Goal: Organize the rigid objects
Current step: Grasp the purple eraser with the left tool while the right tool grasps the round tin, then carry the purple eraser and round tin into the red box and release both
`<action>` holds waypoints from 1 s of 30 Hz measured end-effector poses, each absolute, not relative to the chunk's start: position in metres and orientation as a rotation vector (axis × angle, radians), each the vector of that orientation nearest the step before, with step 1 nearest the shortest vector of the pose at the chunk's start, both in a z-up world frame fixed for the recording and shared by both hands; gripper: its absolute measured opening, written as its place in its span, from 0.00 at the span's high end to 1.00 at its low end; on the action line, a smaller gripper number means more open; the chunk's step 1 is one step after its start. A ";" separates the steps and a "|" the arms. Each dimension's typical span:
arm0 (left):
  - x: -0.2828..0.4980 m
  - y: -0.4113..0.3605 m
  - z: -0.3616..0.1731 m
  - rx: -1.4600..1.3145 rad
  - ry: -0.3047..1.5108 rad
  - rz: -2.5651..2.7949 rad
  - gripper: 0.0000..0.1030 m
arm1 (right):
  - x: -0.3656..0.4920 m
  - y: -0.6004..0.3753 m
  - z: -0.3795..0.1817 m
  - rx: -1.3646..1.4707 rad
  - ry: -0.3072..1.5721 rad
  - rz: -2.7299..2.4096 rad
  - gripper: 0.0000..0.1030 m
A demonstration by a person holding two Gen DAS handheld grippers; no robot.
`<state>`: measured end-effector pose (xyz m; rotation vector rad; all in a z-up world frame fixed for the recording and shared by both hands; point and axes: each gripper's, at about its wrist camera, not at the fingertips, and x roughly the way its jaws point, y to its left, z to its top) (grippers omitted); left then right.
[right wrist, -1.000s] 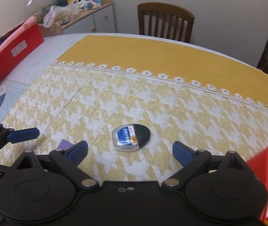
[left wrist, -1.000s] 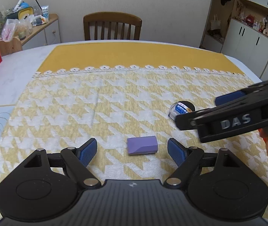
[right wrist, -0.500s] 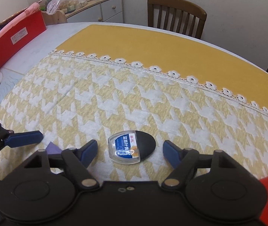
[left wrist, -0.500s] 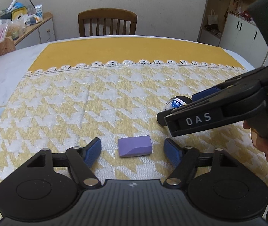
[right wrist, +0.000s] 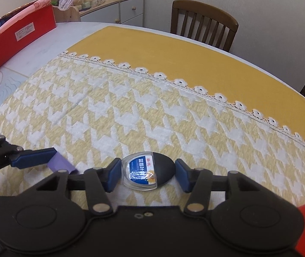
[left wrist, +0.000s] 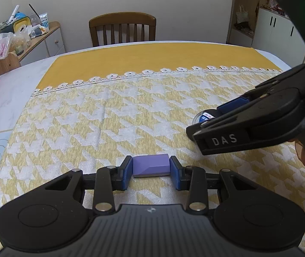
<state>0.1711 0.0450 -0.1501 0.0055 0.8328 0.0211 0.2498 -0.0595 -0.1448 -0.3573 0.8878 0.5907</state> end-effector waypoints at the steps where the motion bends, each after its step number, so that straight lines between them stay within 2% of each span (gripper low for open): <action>1: 0.171 0.046 -0.150 0.001 0.835 0.021 0.65 | 0.249 -0.060 -0.144 -0.354 0.889 0.587 0.49; 17: 0.152 0.040 -0.115 -0.037 0.811 -0.034 0.65 | 0.204 -0.093 -0.093 -0.264 0.848 0.581 0.49; 30: 0.131 0.003 -0.072 -0.016 0.762 -0.135 0.65 | 0.162 -0.141 -0.046 -0.219 0.782 0.551 0.49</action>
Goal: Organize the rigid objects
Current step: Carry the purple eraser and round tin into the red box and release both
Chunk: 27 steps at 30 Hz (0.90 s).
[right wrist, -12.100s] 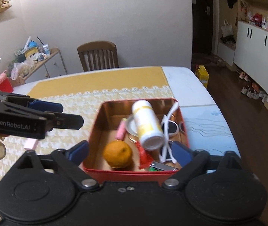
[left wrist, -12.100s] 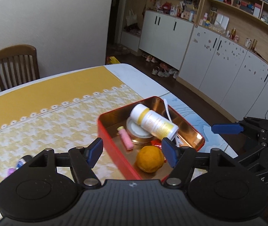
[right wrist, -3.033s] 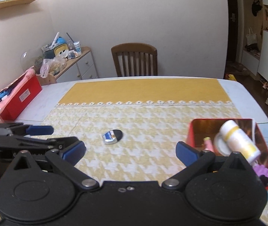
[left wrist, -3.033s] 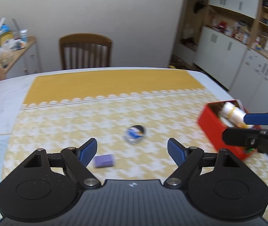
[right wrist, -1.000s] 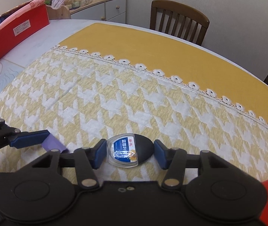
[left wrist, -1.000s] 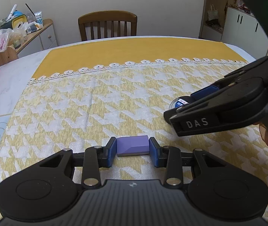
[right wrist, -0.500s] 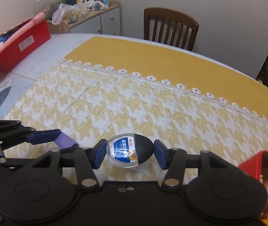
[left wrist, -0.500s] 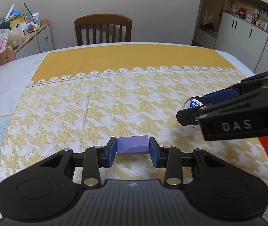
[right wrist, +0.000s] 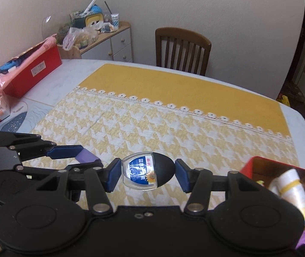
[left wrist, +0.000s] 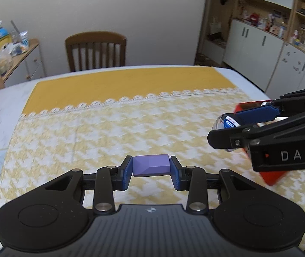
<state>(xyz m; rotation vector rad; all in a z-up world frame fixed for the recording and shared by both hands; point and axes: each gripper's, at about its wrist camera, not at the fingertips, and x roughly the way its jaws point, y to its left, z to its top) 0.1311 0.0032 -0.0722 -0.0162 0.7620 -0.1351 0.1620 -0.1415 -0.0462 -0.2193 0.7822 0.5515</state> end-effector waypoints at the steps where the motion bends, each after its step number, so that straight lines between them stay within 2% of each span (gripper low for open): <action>1: 0.130 -0.001 -0.069 -0.011 0.758 -0.145 0.65 | 0.159 -0.145 -0.044 -0.216 0.779 0.548 0.49; 15: 0.135 -0.065 -0.039 0.016 0.713 -0.265 0.65 | 0.133 -0.223 -0.027 -0.158 0.736 0.458 0.49; 27: 0.151 -0.127 -0.038 0.053 0.730 -0.343 0.65 | 0.124 -0.292 -0.035 -0.103 0.720 0.366 0.49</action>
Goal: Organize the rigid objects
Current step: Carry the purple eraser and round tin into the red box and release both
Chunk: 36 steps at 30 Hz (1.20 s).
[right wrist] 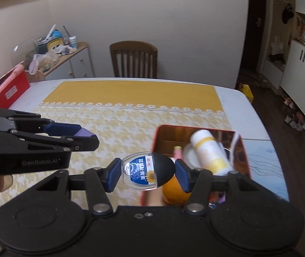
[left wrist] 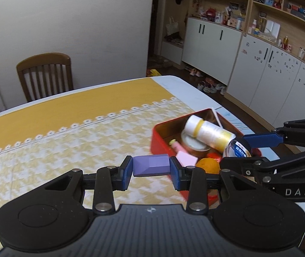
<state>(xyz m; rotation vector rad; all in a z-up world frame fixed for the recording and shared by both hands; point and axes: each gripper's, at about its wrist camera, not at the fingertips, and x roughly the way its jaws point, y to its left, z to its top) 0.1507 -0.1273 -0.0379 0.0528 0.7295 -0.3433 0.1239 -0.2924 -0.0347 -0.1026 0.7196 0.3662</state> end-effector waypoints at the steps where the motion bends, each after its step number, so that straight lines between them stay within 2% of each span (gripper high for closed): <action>1: 0.153 -0.132 -0.038 0.057 0.731 -0.352 0.65 | 0.124 -0.298 -0.036 -0.100 0.719 0.359 0.49; 17: 0.207 -0.205 -0.067 0.150 0.814 -0.418 0.65 | 0.141 -0.356 -0.074 -0.081 0.789 0.253 0.49; 36: 0.254 -0.243 -0.108 0.150 0.922 -0.457 0.65 | 0.172 -0.347 -0.105 -0.165 0.869 0.283 0.49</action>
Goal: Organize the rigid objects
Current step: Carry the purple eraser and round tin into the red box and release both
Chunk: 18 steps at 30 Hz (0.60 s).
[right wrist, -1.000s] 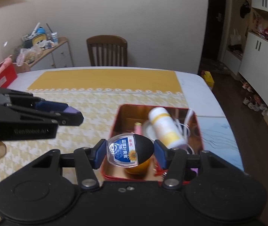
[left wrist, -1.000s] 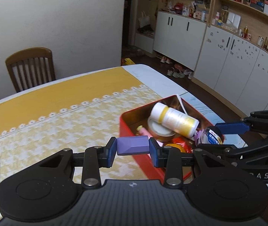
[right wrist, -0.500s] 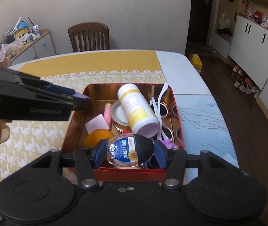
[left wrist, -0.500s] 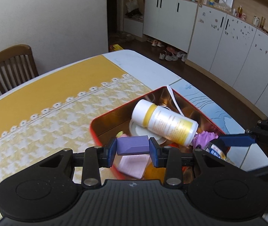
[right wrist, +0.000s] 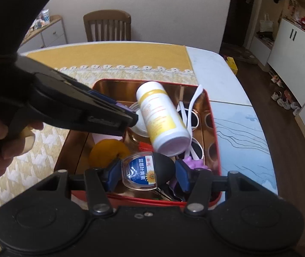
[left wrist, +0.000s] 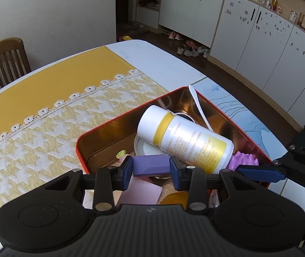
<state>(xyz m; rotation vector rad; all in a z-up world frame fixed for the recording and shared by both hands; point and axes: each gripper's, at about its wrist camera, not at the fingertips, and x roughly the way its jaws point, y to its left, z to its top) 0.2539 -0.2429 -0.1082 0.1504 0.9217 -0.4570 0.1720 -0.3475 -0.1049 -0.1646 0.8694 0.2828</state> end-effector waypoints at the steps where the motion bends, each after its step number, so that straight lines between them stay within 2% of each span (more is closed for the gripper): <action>1: 0.254 -0.243 -0.109 0.150 0.922 -0.457 0.65 | 0.173 -0.347 -0.105 -0.167 0.867 0.285 0.49; 18: 0.259 -0.241 -0.122 0.117 0.957 -0.457 0.65 | 0.173 -0.353 -0.104 -0.125 0.863 0.277 0.46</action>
